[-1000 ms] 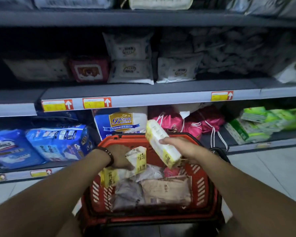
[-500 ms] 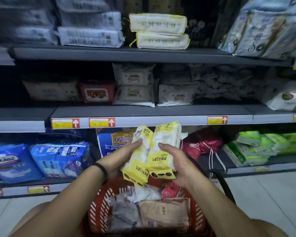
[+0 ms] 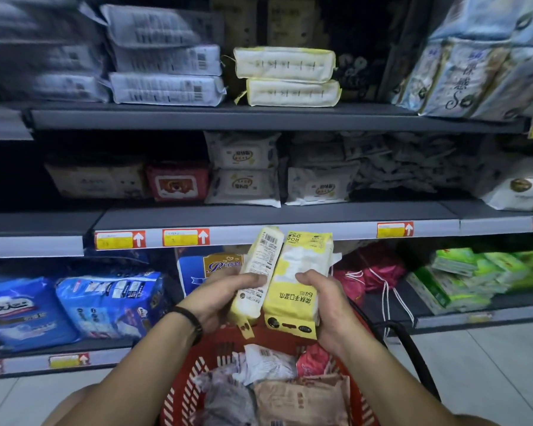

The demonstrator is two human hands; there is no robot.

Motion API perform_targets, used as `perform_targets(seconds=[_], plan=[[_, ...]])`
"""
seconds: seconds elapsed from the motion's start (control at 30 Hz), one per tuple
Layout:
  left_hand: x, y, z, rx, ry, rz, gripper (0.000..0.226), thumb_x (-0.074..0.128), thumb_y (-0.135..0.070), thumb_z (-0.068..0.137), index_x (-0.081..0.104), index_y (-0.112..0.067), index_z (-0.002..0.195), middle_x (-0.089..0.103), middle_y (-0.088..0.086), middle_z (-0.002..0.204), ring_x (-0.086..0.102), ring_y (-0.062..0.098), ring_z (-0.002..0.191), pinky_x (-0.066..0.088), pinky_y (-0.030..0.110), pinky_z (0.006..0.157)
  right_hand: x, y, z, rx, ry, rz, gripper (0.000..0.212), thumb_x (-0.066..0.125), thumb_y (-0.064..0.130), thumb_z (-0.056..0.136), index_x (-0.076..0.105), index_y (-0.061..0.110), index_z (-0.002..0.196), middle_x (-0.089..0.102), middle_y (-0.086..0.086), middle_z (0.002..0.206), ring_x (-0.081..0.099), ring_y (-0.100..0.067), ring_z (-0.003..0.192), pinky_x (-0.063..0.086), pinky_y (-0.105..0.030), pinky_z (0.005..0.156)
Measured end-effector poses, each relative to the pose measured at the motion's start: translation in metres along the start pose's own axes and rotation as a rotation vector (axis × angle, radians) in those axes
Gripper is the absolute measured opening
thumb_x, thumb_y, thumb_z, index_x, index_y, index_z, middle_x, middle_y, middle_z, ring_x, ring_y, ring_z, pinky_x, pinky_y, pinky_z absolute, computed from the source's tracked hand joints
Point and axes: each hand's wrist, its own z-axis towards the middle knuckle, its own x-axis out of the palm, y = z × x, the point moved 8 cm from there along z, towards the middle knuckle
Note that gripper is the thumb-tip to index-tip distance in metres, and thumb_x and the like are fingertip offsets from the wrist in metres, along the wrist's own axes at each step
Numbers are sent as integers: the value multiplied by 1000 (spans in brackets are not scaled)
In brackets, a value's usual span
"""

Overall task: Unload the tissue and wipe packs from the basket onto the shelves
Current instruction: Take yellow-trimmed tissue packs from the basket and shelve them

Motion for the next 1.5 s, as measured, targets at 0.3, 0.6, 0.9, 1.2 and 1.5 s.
perform_targets(seconds=[0.3, 0.6, 0.9, 1.2, 1.5], plan=[[-11, -54, -24, 729, -348, 671, 92, 67, 21, 78, 52, -51, 133, 52, -15, 135, 47, 9, 131, 44, 31, 113, -11, 31, -7, 40, -6, 317, 30, 60, 32, 90, 73, 13, 109, 78, -17, 93, 74, -36, 72, 56, -42, 74], [5, -59, -33, 901, -506, 1315, 87, 66, 13, 72, 62, -45, 136, 53, -6, 135, 39, 31, 130, 58, 47, 84, 3, 23, -13, 110, 95, 228, 52, 71, 36, 76, 74, 7, 118, 78, -27, 109, 77, -43, 83, 57, -53, 89], [-23, -51, -27, 389, -303, 686, 130, 100, -55, 56, 25, -42, 162, 31, -10, 159, 34, 11, 145, 36, 35, 120, -5, 28, -9, 48, 25, 217, 59, 70, 33, 77, 68, 8, 130, 77, -24, 105, 76, -41, 81, 62, -51, 76], [-34, -52, -27, 590, -218, 517, 43, 99, -6, 66, 74, -17, 99, 77, -3, 96, 70, 10, 88, 54, 18, 78, 1, 38, -11, -27, 19, 318, 41, 67, 44, 92, 75, 12, 117, 80, -17, 97, 78, -34, 74, 62, -46, 79], [22, -58, -53, 1189, -369, 958, 24, 89, -27, 83, 75, -20, 101, 53, -6, 114, 53, 22, 112, 50, 34, 89, 18, 3, -7, 160, -80, 315, 99, 45, 95, 77, 76, 15, 125, 77, -20, 121, 70, -44, 118, 48, -55, 99]])
